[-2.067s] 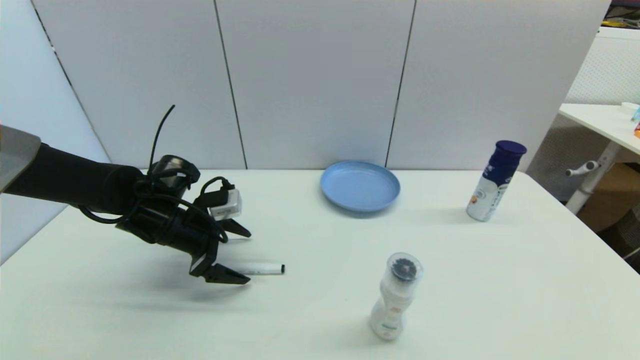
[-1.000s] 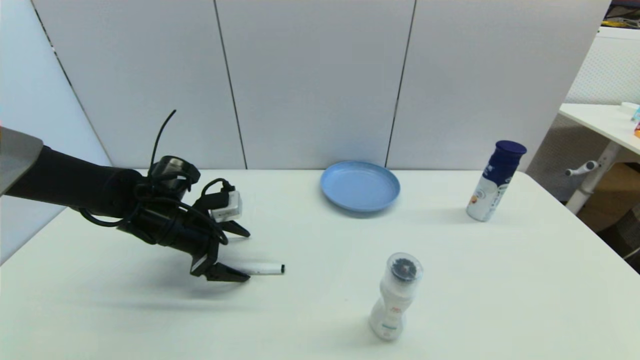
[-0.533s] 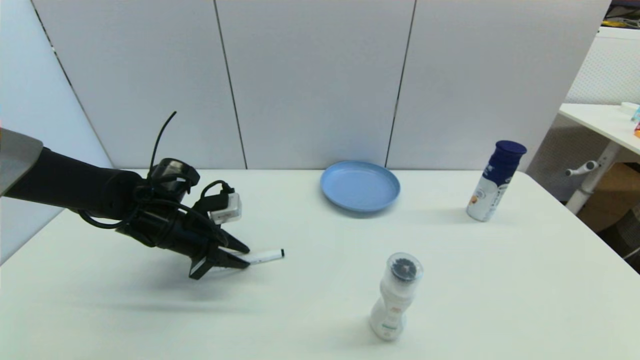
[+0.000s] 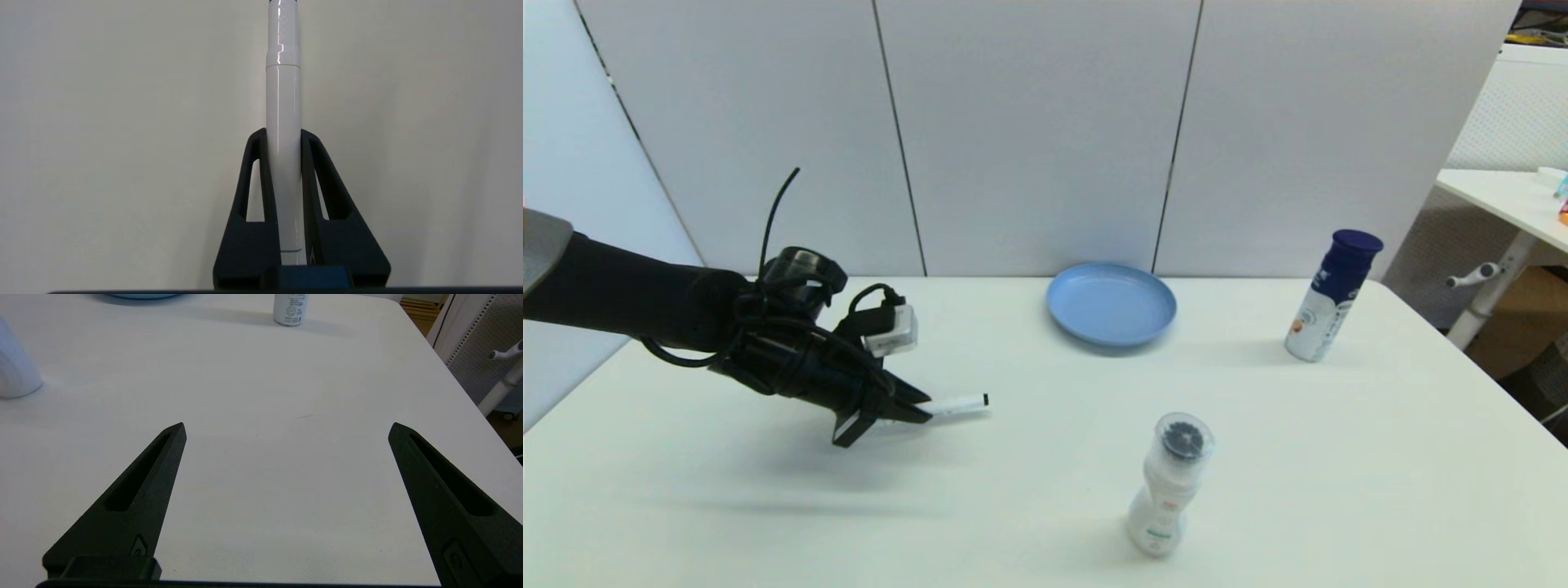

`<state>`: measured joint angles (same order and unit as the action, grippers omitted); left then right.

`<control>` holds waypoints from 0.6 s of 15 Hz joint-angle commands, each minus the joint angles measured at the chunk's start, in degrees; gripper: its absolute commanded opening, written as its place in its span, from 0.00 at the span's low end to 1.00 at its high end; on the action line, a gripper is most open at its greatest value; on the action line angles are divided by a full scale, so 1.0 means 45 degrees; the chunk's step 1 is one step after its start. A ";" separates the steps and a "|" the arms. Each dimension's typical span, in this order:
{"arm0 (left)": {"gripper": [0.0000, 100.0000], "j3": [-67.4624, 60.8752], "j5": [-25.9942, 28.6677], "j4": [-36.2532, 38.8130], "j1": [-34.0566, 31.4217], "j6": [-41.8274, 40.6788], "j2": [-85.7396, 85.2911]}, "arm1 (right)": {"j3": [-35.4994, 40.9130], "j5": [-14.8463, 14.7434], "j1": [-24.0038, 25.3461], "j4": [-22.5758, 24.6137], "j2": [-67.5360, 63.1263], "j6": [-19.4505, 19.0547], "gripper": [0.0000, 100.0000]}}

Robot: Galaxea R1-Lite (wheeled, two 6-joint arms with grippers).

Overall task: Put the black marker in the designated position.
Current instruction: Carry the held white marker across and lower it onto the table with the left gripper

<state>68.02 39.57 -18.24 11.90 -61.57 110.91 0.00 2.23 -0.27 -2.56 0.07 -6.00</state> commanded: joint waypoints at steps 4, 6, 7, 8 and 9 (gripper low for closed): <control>0.00 0.6309 -0.0004 -0.2393 0.2727 0.1379 0.1506 | 0.0000 0.0012 0.0001 0.0002 -0.0016 -0.0015 1.00; 0.00 0.8046 -0.0004 -0.3291 0.3742 0.1515 0.2501 | 0.0000 0.0012 0.0001 0.0002 -0.0016 -0.0015 1.00; 0.00 0.8712 0.0015 -0.3389 0.4114 0.1554 0.3010 | 0.0000 0.0012 0.0001 -0.0017 -0.0016 -0.0015 1.00; 0.00 0.9259 0.0035 -0.3389 0.4446 0.1574 0.3478 | 0.0000 0.0012 -0.0019 0.0002 0.0023 -0.0015 1.00; 0.00 0.9669 0.0035 -0.3389 0.4719 0.1632 0.3947 | 0.0000 0.0012 0.0001 0.0002 -0.0016 -0.0015 1.00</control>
<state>106.17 39.41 -32.72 29.38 -54.41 121.83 0.00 2.26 -0.27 -2.56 0.07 -6.00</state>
